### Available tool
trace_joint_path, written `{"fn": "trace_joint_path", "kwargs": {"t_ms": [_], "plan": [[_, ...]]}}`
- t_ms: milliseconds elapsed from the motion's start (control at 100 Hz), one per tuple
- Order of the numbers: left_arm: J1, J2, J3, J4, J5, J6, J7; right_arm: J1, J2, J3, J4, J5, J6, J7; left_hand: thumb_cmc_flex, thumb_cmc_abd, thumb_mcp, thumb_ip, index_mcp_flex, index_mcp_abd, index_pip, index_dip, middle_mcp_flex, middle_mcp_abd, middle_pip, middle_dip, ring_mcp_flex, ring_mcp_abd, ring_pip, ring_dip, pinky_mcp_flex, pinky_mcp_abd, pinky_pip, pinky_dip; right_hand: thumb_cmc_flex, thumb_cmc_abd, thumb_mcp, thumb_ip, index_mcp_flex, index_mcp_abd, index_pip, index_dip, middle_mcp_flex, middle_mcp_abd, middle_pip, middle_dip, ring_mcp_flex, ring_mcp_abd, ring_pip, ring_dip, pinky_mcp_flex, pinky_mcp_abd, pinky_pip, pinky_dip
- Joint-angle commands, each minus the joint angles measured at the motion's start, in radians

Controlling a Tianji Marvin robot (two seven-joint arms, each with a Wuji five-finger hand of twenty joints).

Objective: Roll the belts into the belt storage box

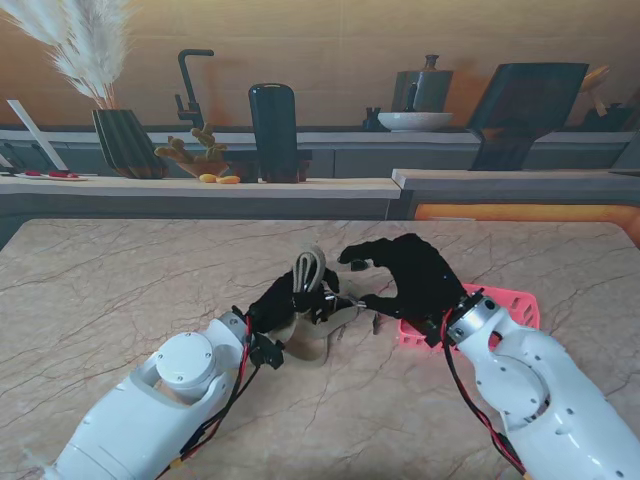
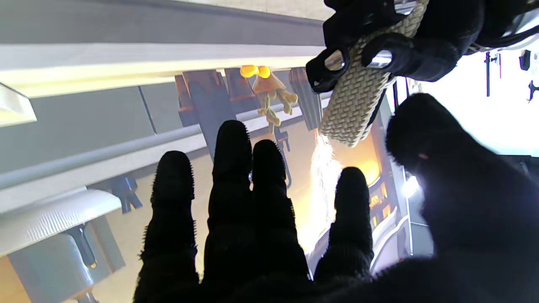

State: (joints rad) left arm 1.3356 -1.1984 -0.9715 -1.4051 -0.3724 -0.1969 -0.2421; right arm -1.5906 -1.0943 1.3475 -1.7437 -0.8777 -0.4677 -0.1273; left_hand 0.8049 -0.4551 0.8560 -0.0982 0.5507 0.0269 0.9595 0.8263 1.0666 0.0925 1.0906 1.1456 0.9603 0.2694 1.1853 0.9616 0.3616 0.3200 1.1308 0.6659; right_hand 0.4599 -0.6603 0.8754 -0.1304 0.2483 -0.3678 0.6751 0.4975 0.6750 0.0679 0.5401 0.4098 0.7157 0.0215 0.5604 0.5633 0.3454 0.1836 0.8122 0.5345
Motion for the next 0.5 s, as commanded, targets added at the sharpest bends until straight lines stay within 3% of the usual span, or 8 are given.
{"fn": "trace_joint_path", "kwargs": {"t_ms": [0, 60, 120, 250, 350, 490], "plan": [[-0.004, 0.003, 0.009, 0.004, 0.007, -0.004, -0.006, -0.006, 0.010, 0.010, -0.010, 0.006, 0.006, 0.009, -0.021, -0.011, 0.092, -0.002, 0.025, -0.019, 0.035, 0.027, 0.038, -0.003, -0.003, -0.007, -0.007, 0.019, -0.011, -0.012, -0.016, 0.014, -0.005, -0.003, -0.034, 0.025, -0.036, 0.034, -0.088, 0.000, -0.035, -0.006, -0.050, -0.010, -0.037, -0.014, -0.002, -0.005, -0.036, -0.013, -0.007, -0.028, -0.030, 0.031], [-0.012, 0.008, 0.018, 0.011, 0.021, -0.011, -0.022, -0.003, 0.013, 0.014, -0.010, 0.029, 0.012, 0.042, -0.037, -0.018, 0.124, 0.008, 0.015, -0.021, 0.034, 0.066, 0.027, 0.032, -0.038, 0.003, -0.020, 0.026, -0.044, -0.022, -0.025, 0.013, -0.022, -0.009, -0.027, 0.031, -0.065, 0.037, -0.116, 0.013, -0.042, -0.005, -0.064, -0.011, -0.047, -0.019, 0.000, 0.002, -0.055, -0.017, -0.005, -0.027, -0.038, 0.040], [-0.020, 0.012, 0.027, 0.017, 0.034, -0.020, -0.034, 0.004, 0.015, 0.013, -0.006, 0.044, 0.020, 0.065, -0.045, -0.025, 0.141, 0.014, 0.005, -0.022, 0.041, 0.099, 0.020, 0.031, -0.061, 0.015, -0.031, 0.029, -0.066, -0.029, -0.030, 0.012, -0.030, -0.012, -0.023, 0.037, -0.086, 0.041, -0.152, 0.038, -0.052, -0.003, -0.085, -0.006, -0.056, -0.024, 0.003, 0.006, -0.074, -0.023, 0.002, -0.029, -0.046, 0.049], [-0.034, 0.020, 0.048, 0.027, 0.048, -0.033, -0.064, 0.028, 0.021, 0.007, 0.002, 0.067, 0.028, 0.119, -0.061, -0.035, 0.184, 0.034, -0.011, -0.020, 0.049, 0.155, 0.014, 0.023, -0.110, 0.023, -0.045, 0.040, -0.116, -0.050, -0.041, 0.010, -0.049, -0.019, -0.017, 0.039, -0.100, 0.042, -0.133, 0.065, -0.043, 0.006, -0.105, 0.009, -0.061, -0.030, 0.009, 0.012, -0.092, -0.029, 0.011, -0.025, -0.052, 0.056], [-0.048, 0.027, 0.069, 0.038, 0.075, -0.052, -0.077, 0.055, 0.029, -0.003, 0.008, 0.102, 0.030, 0.188, -0.066, -0.039, 0.198, 0.041, -0.017, -0.021, 0.049, 0.175, 0.011, 0.021, -0.131, 0.024, -0.052, 0.041, -0.134, -0.058, -0.045, 0.010, -0.056, -0.022, -0.011, 0.038, -0.103, 0.042, -0.091, 0.125, -0.043, 0.008, -0.127, 0.025, -0.067, -0.034, 0.012, 0.011, -0.102, -0.032, 0.017, -0.024, -0.057, 0.060], [-0.060, 0.034, 0.091, 0.048, 0.097, -0.070, -0.094, 0.104, 0.042, -0.028, 0.027, 0.185, 0.031, 0.299, -0.077, -0.047, 0.225, 0.055, -0.026, -0.024, 0.053, 0.202, 0.007, 0.019, -0.153, 0.026, -0.060, 0.041, -0.154, -0.067, -0.048, 0.009, -0.064, -0.026, 0.005, 0.037, -0.091, 0.040, -0.067, 0.156, -0.055, 0.009, -0.146, 0.024, -0.070, -0.037, 0.017, 0.007, -0.110, -0.034, 0.027, -0.030, -0.061, 0.064]]}}
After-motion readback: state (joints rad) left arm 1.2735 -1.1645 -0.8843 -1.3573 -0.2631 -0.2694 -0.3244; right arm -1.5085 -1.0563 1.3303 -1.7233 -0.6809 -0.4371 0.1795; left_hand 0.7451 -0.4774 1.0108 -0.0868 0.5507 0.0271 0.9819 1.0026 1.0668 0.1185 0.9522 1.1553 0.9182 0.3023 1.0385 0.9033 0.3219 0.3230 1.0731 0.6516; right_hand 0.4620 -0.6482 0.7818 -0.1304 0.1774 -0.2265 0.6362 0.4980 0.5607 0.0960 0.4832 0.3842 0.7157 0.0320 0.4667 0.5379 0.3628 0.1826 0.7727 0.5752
